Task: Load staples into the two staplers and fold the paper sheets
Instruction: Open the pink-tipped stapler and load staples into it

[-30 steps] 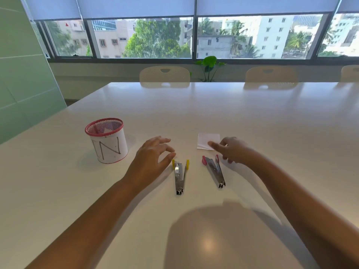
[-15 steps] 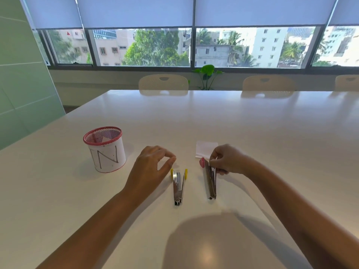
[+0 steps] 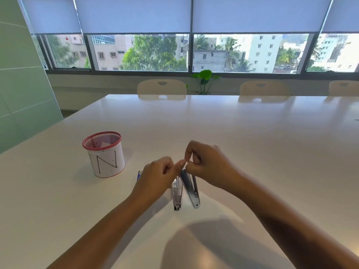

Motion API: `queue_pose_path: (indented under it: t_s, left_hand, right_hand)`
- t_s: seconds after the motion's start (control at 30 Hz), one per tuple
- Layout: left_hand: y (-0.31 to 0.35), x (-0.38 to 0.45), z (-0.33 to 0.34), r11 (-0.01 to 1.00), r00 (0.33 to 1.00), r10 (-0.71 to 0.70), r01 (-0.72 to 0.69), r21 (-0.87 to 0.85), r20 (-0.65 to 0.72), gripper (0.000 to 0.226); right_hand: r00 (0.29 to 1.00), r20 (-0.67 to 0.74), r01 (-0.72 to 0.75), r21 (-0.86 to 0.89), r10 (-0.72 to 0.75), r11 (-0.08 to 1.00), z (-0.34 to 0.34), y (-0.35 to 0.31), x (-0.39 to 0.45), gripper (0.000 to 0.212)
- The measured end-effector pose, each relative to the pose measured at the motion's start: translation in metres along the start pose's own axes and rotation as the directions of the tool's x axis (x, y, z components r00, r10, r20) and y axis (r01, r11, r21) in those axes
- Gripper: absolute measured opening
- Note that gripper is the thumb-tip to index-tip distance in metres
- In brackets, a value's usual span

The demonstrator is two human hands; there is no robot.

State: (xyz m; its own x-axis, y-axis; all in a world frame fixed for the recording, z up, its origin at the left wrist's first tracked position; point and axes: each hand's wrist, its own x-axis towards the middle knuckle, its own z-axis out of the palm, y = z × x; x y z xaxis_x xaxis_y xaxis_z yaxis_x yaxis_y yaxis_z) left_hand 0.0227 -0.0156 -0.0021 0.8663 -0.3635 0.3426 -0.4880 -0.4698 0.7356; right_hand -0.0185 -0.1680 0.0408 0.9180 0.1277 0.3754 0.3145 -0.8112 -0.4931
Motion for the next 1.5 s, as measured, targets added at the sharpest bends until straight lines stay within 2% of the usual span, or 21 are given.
queue_pose_path:
  t_s: [0.1, 0.17, 0.27, 0.37, 0.43, 0.57, 0.73, 0.83, 0.93, 1.1, 1.2, 1.3, 1.33, 1.37, 1.43, 1.5]
  left_hand:
    - [0.006, -0.001, 0.000, 0.961, 0.971, -0.120, 0.166, -0.223, 0.205, 0.061]
    - [0.007, -0.002, 0.001, 0.906, 0.950, -0.138, 0.235, -0.351, 0.280, 0.054]
    - [0.009, -0.004, 0.003, 0.882, 0.945, -0.196, 0.287, -0.375, 0.263, 0.049]
    - [0.012, -0.006, 0.003, 0.864, 0.948, -0.240, 0.308, -0.399, 0.211, 0.046]
    - [0.012, -0.007, 0.003, 0.856, 0.955, -0.236, 0.292, -0.426, 0.181, 0.045]
    - [0.011, -0.005, 0.003, 0.829, 0.964, -0.203, 0.263, -0.494, 0.173, 0.043]
    - [0.015, -0.009, 0.001, 0.620, 0.920, -0.105, 0.357, -0.699, 0.378, 0.042]
    - [0.011, -0.010, 0.002, 0.508, 0.843, -0.023, 0.472, -0.720, 0.537, 0.043]
    - [0.014, -0.010, 0.001, 0.430, 0.818, 0.019, 0.512, -0.744, 0.575, 0.038]
    - [0.010, -0.010, 0.000, 0.484, 0.854, -0.006, 0.459, -0.746, 0.521, 0.038]
    - [0.008, -0.009, -0.001, 0.532, 0.858, -0.036, 0.450, -0.717, 0.512, 0.041]
    - [0.005, -0.009, 0.000, 0.537, 0.849, -0.032, 0.459, -0.708, 0.527, 0.043]
    - [0.004, -0.009, 0.000, 0.537, 0.849, -0.028, 0.458, -0.708, 0.528, 0.039]
    - [0.002, -0.010, 0.002, 0.542, 0.851, -0.026, 0.452, -0.708, 0.524, 0.033]
    - [-0.001, -0.012, 0.005, 0.549, 0.860, -0.035, 0.443, -0.709, 0.510, 0.036]
    - [-0.003, -0.013, 0.009, 0.530, 0.860, -0.026, 0.444, -0.723, 0.509, 0.040]
  right_hand:
    - [0.996, -0.080, 0.045, 0.014, -0.044, 0.999, 0.001, -0.004, -0.001, 0.014]
    - [0.993, -0.112, 0.047, -0.007, -0.047, 0.999, 0.002, -0.006, -0.003, 0.011]
    - [0.985, -0.166, 0.042, -0.051, -0.050, 0.998, 0.008, -0.007, -0.005, 0.018]
    - [0.981, -0.187, 0.025, -0.136, -0.051, 0.990, 0.014, -0.006, -0.007, 0.035]
    - [0.984, -0.180, -0.011, -0.124, -0.011, 0.992, 0.019, -0.004, -0.008, 0.047]
    - [0.990, -0.133, -0.035, 0.020, 0.037, 0.999, 0.030, 0.000, -0.009, 0.061]
    - [0.984, -0.154, -0.038, 0.318, 0.091, 0.947, 0.040, -0.002, -0.010, 0.048]
    - [0.973, -0.203, -0.021, 0.389, 0.108, 0.921, 0.042, -0.005, -0.009, 0.040]
    - [0.967, -0.221, -0.019, 0.433, 0.127, 0.901, 0.045, -0.005, -0.008, 0.040]
    - [0.958, -0.262, -0.009, 0.387, 0.119, 0.922, 0.052, -0.003, -0.009, 0.040]
    - [0.944, -0.308, 0.001, 0.361, 0.118, 0.933, 0.055, 0.001, -0.010, 0.041]
    - [0.946, -0.304, 0.010, 0.374, 0.113, 0.927, 0.060, 0.002, -0.011, 0.039]
    - [0.942, -0.289, -0.017, 0.466, 0.170, 0.884, 0.059, -0.001, -0.010, 0.038]
    - [0.922, -0.268, -0.053, 0.629, 0.281, 0.775, 0.054, -0.005, -0.008, 0.039]
    - [0.841, -0.185, -0.074, 0.891, 0.508, 0.447, 0.037, 0.000, 0.003, 0.048]
    - [0.789, -0.086, -0.042, 0.981, 0.609, 0.192, 0.018, 0.013, 0.010, 0.048]
